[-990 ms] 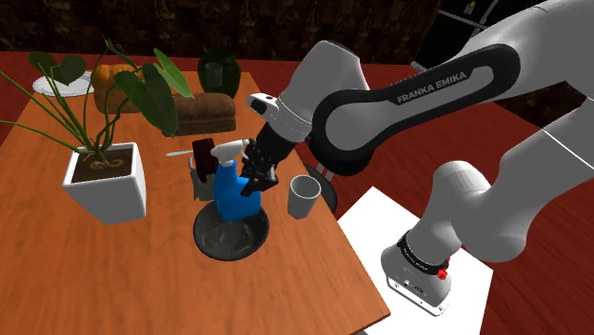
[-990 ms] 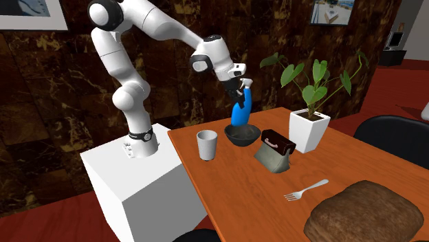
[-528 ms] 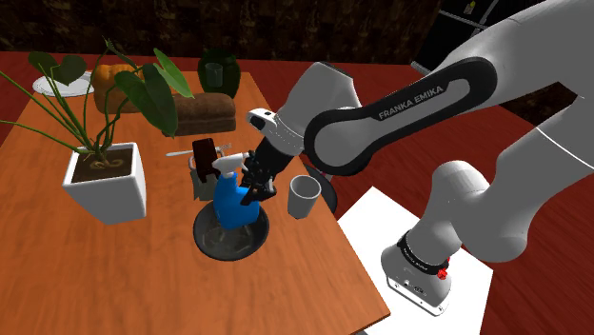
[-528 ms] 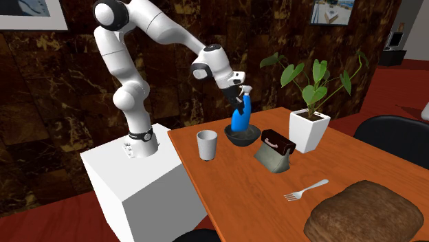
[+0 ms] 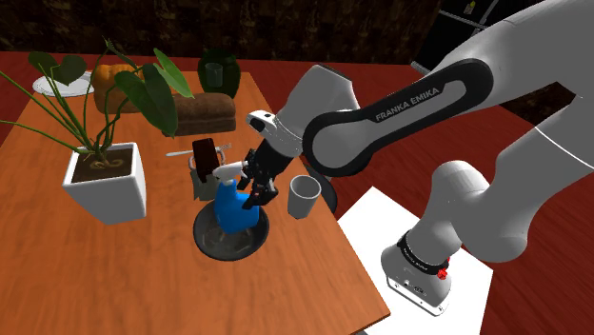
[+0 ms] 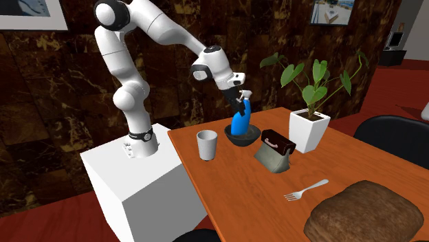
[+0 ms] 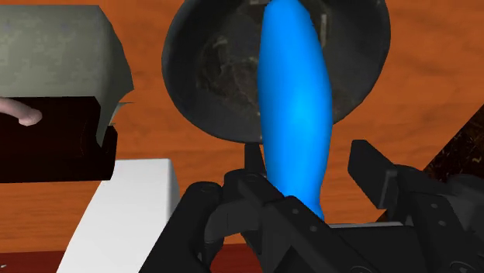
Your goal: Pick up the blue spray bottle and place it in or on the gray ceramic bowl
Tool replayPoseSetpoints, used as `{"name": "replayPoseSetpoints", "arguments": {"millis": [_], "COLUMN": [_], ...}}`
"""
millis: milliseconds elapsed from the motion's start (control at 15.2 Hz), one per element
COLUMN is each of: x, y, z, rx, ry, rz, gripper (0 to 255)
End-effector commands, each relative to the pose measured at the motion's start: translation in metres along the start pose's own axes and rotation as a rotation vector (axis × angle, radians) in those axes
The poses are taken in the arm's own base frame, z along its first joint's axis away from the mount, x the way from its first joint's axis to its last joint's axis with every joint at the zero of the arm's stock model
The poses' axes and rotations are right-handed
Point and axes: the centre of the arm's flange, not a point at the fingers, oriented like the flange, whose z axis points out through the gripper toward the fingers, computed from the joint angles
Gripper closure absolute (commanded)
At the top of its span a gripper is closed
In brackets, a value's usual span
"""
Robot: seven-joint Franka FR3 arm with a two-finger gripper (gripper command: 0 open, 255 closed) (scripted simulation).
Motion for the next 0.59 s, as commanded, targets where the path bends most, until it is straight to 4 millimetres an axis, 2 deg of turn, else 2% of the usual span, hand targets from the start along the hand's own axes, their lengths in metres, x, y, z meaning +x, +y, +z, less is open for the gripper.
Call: {"name": "replayPoseSetpoints", "arguments": {"millis": [0, 264, 528], "x": [0.000, 0.000, 0.000], "y": [0.000, 0.000, 0.000], "z": [0.000, 0.000, -0.050], "rx": [0.000, 0.000, 0.000], "ry": [0.000, 0.000, 0.000], "rz": [0.000, 0.000, 0.000], "gripper": [0, 0, 0]}}
